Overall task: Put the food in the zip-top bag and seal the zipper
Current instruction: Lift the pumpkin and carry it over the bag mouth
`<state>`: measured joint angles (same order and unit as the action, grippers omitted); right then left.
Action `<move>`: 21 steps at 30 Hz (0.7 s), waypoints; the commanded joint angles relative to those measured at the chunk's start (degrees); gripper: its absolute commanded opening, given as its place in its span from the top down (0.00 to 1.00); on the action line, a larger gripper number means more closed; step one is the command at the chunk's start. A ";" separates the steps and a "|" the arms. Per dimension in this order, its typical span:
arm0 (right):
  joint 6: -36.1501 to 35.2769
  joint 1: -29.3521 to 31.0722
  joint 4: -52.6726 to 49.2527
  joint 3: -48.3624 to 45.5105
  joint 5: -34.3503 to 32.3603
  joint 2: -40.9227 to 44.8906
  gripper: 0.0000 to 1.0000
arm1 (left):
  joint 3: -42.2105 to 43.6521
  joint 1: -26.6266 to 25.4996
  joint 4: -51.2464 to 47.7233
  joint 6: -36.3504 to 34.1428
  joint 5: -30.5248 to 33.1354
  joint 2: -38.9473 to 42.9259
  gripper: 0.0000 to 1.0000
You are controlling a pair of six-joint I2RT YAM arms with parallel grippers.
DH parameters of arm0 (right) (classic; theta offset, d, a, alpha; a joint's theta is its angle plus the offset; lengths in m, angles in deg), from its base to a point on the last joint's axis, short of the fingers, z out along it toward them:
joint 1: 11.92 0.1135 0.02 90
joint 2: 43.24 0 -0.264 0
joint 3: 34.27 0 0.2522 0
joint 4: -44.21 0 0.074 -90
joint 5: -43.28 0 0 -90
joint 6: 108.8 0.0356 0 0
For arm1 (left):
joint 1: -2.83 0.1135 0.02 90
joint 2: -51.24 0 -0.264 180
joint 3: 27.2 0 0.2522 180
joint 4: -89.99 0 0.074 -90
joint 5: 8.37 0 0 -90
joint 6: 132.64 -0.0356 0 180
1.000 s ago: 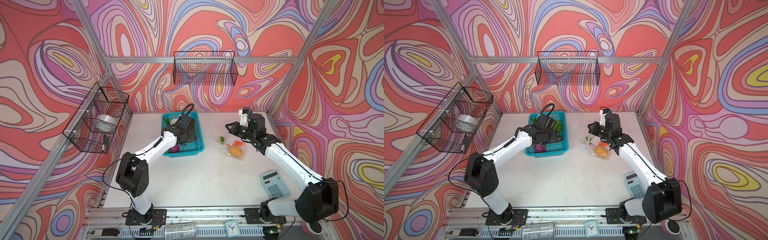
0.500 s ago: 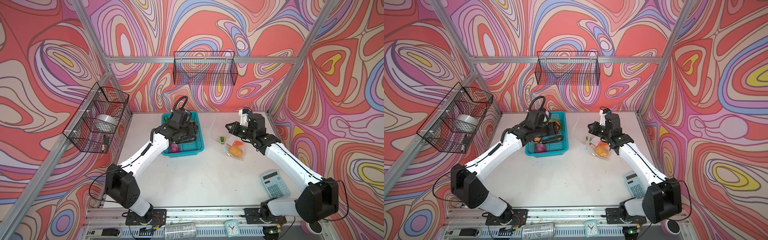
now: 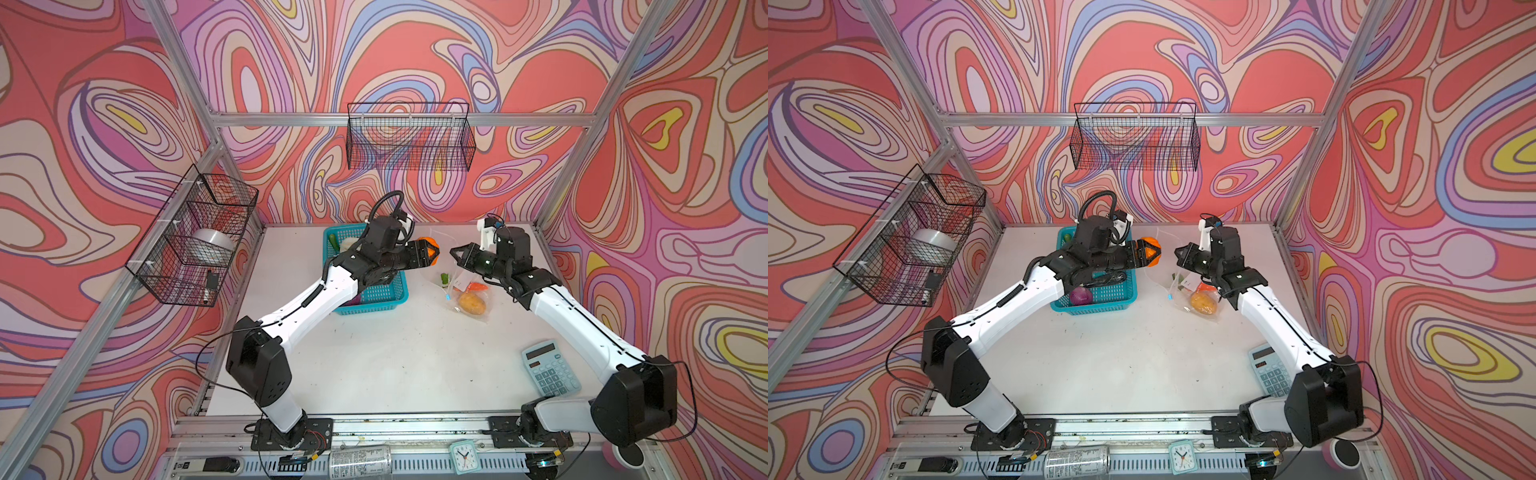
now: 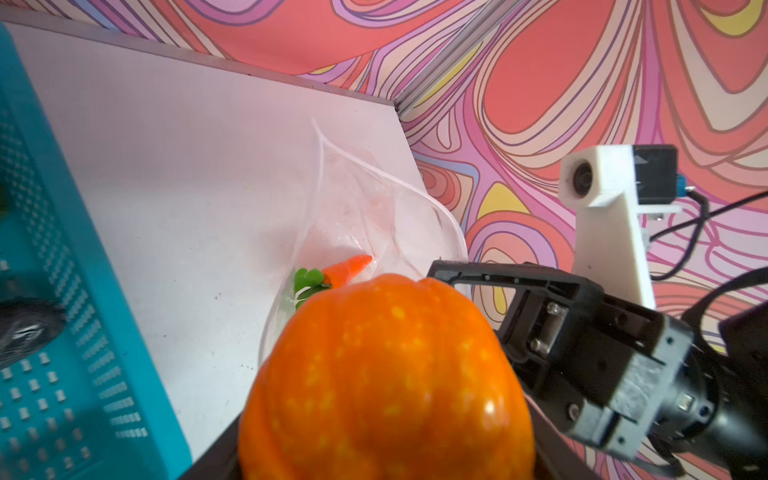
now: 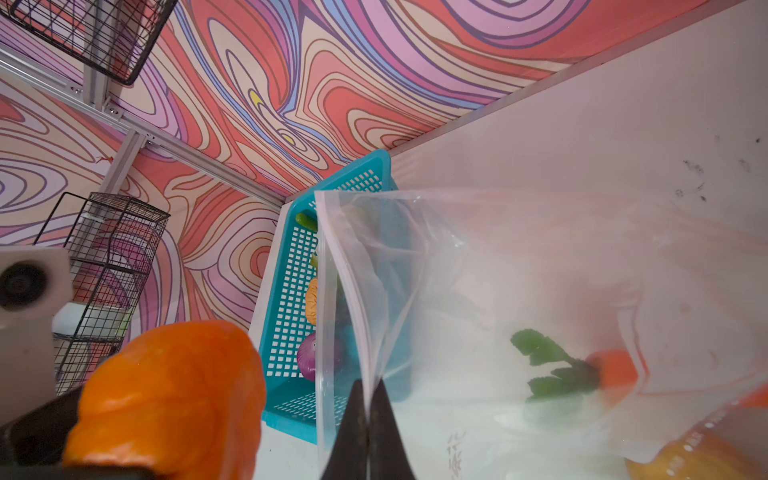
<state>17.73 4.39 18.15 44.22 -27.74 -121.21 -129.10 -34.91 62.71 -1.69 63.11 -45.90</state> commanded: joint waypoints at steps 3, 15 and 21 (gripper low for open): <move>-0.93 0.22 0.85 -0.11 0.49 2.83 1.00 | -4.52 -1.11 -0.40 0.70 1.40 -4.50 0.38; -0.69 0.27 5.08 -1.54 3.69 4.64 1.00 | -12.47 -1.94 -15.64 -5.31 11.29 -11.00 0.36; -0.15 0.29 5.77 -1.72 4.65 3.75 1.00 | -16.50 -3.03 -23.51 -8.50 17.33 -13.70 0.33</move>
<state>17.53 4.39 21.54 43.24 -24.48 -118.00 -143.61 -37.38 46.38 -7.44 75.87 -58.10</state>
